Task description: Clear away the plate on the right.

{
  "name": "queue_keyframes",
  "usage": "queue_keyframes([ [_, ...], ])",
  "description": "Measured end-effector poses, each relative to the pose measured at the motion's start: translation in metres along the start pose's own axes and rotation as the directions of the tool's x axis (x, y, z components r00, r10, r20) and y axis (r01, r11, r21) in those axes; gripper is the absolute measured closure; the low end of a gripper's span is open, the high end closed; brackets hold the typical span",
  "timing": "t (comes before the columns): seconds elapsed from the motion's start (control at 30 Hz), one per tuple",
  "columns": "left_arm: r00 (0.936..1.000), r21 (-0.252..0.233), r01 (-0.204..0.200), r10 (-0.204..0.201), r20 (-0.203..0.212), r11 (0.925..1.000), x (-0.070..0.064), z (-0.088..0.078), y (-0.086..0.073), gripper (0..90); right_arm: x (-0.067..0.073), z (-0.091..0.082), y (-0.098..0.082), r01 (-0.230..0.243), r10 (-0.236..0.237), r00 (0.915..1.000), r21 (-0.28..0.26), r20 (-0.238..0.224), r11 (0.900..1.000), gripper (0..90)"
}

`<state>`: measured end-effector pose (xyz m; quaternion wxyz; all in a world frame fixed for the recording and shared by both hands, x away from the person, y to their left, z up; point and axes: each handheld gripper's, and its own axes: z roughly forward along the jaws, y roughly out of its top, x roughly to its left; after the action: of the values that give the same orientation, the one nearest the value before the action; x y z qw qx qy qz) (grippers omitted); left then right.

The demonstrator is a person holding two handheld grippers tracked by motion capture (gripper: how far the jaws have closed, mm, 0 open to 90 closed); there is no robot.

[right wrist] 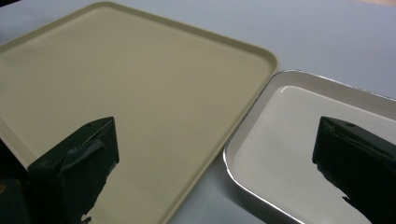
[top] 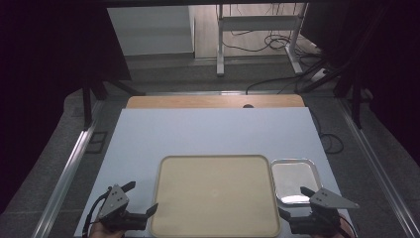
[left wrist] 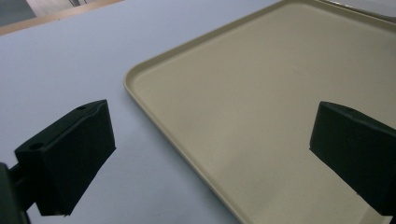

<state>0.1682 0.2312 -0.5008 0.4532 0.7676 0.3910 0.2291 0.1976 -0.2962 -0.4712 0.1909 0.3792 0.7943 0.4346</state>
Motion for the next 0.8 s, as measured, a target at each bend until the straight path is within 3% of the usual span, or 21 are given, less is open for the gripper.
queue_keyframes([
  [0.17, 1.0000, -0.001, -0.005, 0.005, 0.000, 1.0000, -0.0007, -0.0009, -0.0006, 0.0, -0.0050, -0.0028, 0.0004, -0.023, 0.023, 0.9997, -0.020, 0.007, 1.000, 0.0],
  [0.3, 0.9998, 0.006, -0.019, 0.019, -0.002, 0.9998, -0.0016, 0.0000, -0.0002, 0.0, -0.0066, -0.0008, -0.0002, -0.036, 0.036, 0.9993, -0.002, -0.005, 0.999, 0.0],
  [0.8, 1.0000, 0.014, -0.009, 0.009, -0.002, 0.9999, -0.0010, 0.0004, -0.0002, 0.7, -0.0060, 0.0037, 0.0002, -0.010, 0.010, 0.9999, 0.020, -0.011, 1.000, 0.0],
])
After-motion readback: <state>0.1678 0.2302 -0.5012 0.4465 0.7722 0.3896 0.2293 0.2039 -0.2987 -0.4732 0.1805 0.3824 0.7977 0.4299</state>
